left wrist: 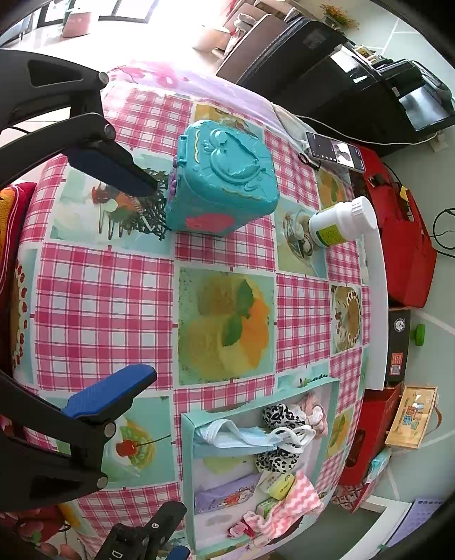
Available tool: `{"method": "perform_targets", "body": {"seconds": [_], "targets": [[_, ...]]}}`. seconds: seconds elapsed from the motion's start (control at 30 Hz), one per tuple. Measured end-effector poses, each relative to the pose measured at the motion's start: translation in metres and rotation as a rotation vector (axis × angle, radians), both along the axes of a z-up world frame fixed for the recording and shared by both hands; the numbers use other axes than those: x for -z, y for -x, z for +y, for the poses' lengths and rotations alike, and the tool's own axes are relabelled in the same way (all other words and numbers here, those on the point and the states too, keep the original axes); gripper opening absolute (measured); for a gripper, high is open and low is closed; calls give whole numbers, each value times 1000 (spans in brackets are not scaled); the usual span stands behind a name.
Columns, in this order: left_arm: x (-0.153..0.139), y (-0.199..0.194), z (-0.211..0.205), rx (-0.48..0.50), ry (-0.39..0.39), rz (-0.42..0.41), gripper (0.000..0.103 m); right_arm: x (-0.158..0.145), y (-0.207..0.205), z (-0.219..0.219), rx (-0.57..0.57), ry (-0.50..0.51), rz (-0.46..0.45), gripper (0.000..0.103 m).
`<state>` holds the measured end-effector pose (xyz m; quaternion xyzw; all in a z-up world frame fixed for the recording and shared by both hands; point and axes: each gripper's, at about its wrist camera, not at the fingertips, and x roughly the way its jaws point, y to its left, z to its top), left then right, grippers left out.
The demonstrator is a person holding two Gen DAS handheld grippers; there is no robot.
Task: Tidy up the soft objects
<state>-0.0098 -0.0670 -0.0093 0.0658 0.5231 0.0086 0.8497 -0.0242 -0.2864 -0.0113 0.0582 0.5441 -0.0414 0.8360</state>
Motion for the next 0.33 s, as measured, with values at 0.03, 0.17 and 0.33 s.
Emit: {"method": "perform_targets", "body": {"seconds": [0.03,0.17,0.33], "targets": [[0,0,0,-2,0,0,97,0,0,0,0,-1,1,103],[-2,1,0,0,3,-9,96,0,0,0,-2,-1,2,103],[-4,2,-1,1,2,-13,97,-1,1,-2,1,-2,1,103]]}}
